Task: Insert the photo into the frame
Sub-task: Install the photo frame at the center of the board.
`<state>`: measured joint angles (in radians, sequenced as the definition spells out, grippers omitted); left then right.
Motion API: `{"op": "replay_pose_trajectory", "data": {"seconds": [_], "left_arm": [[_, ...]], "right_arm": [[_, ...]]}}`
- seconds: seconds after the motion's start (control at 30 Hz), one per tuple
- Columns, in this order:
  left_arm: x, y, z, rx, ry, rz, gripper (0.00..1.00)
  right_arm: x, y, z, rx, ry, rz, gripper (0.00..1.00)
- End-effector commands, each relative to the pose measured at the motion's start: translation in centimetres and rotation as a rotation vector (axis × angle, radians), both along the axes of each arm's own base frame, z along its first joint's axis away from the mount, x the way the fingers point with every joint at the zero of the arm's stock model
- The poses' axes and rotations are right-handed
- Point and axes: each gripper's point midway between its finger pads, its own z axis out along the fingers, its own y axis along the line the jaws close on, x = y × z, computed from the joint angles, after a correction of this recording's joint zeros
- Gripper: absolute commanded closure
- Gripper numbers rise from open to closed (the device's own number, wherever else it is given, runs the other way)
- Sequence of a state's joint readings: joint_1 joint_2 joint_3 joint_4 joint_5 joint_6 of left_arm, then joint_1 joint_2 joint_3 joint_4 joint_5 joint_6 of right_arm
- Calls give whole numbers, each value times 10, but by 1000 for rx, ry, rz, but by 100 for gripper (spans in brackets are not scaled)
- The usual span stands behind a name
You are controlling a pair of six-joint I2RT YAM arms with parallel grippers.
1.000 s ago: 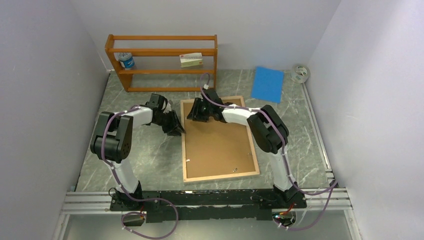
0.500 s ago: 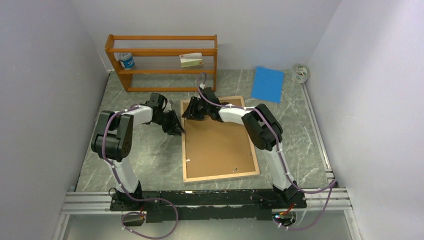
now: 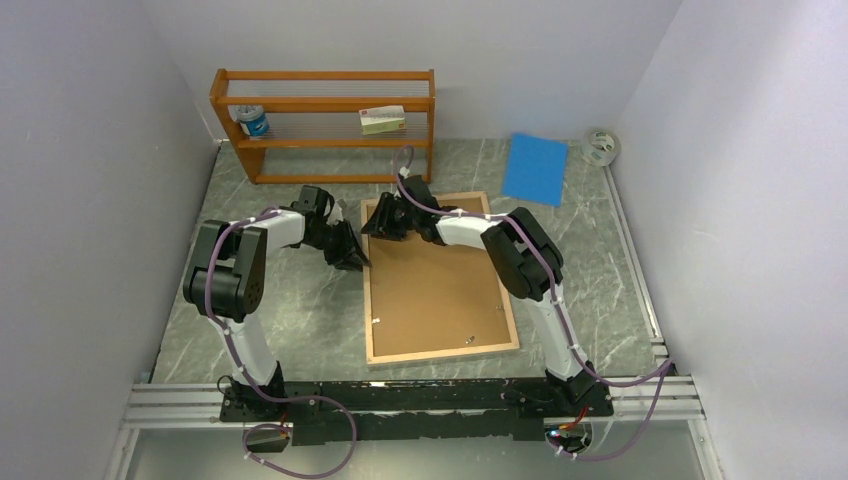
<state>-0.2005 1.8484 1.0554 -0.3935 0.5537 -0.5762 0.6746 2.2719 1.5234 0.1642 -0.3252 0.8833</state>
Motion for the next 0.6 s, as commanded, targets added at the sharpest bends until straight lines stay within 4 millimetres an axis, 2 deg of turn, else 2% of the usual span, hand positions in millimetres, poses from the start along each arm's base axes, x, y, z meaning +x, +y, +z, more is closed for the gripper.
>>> {"op": "replay_pose_trajectory", "data": {"seconds": [0.0, 0.13, 0.2, 0.3, 0.47, 0.57], "left_arm": [[4, 0, -6, 26, -10, -20, 76], [10, 7, 2, 40, -33, 2, 69], [15, 12, 6, 51, -53, 11, 67], [19, 15, 10, 54, -70, 12, 62], [18, 15, 9, 49, -62, 7, 58], [18, 16, 8, 49, -59, 6, 57]], "right_arm": [[7, -2, 14, 15, -68, -16, 58], [4, -14, 51, 10, -157, -28, 51], [8, -27, 59, -25, -187, -64, 49], [20, -46, 63, -99, -216, -136, 45], [46, -81, 54, -221, -230, -254, 40], [59, -94, 47, -250, -233, -288, 38]]}}
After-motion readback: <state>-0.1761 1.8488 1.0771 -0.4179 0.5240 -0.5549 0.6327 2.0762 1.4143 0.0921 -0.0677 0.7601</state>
